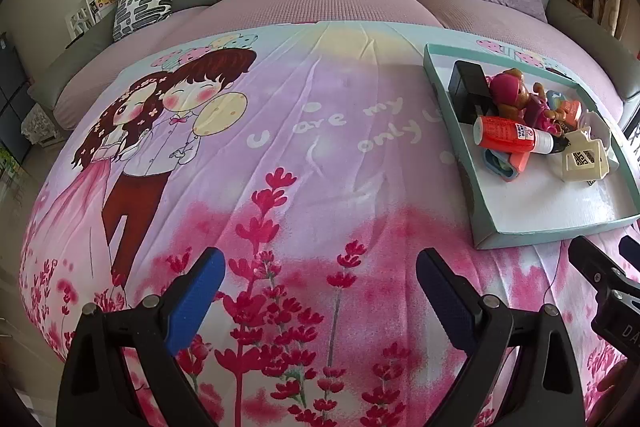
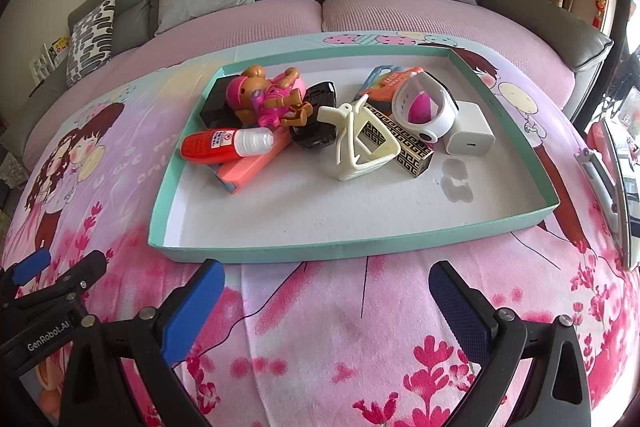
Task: Organize rigid objects
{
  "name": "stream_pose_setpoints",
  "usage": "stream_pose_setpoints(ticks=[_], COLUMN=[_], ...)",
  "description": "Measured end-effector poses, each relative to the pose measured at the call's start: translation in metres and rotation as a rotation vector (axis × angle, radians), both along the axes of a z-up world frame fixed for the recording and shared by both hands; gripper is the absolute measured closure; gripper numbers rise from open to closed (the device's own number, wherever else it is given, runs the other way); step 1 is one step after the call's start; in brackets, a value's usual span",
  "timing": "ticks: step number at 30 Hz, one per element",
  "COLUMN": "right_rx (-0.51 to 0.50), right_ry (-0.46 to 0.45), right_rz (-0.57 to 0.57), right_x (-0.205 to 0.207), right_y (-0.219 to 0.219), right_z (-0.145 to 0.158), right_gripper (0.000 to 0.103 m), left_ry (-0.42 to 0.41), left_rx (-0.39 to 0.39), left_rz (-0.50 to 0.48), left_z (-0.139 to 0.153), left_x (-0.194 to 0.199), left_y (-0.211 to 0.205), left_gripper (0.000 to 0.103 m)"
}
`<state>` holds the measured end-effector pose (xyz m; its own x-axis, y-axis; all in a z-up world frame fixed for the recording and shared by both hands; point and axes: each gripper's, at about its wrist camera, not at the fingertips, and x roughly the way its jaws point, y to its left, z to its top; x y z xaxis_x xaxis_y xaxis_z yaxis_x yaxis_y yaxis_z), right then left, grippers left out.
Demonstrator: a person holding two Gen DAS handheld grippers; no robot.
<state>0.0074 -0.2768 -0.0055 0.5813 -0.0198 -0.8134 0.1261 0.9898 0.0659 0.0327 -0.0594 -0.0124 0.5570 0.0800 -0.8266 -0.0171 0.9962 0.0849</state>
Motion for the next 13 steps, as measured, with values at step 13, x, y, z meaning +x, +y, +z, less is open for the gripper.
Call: stream_pose_setpoints(ticks=[13], right_rx=[0.002], right_ry=[0.0], right_rz=[-0.002], right_x=[-0.0003], right_y=[-0.0005], right_z=[0.0001], right_gripper=[0.0], left_ry=[-0.005], left_rx=[0.017], left_rz=[-0.018], left_z=[0.0009], left_x=[-0.0017], left_y=[-0.0028], left_gripper=[0.007])
